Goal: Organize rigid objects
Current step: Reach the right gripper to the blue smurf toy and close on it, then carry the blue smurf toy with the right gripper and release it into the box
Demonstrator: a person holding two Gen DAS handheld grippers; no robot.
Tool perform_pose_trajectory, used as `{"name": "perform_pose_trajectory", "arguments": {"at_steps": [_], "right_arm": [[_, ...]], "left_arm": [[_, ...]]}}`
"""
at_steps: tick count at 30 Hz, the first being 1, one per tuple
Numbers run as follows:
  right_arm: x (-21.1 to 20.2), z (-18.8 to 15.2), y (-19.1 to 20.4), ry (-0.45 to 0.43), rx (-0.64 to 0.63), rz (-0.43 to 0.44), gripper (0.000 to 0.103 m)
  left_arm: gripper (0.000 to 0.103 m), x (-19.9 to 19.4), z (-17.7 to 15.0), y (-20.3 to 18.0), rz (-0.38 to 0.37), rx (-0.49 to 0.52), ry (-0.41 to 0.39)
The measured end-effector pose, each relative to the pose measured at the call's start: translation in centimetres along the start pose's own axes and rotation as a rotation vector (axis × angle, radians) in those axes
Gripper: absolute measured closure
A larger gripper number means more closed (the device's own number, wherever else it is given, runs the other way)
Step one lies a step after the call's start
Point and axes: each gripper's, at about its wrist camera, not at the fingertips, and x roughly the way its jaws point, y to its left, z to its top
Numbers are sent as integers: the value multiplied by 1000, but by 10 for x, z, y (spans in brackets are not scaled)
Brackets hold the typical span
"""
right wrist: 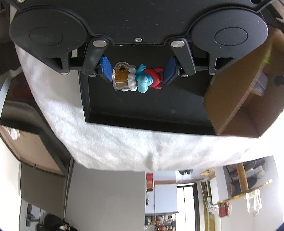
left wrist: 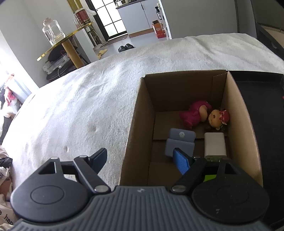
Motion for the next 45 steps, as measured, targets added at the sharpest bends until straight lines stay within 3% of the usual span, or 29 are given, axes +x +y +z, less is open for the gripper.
{"name": "perform_pose_trajectory", "arguments": {"at_steps": [10,28,45], "right_arm": [[-19,27,21,-76,-25,38,44],[-32,38,70,-128,-81,80,44],[-31,35,122,-131,-156,149,44]], "left_arm": [[23,2,-5,13,-35,-34,-7],[24,4,-15,34,-94,-101,-41],[52,15,-26,50,-190,-140,-41]]}}
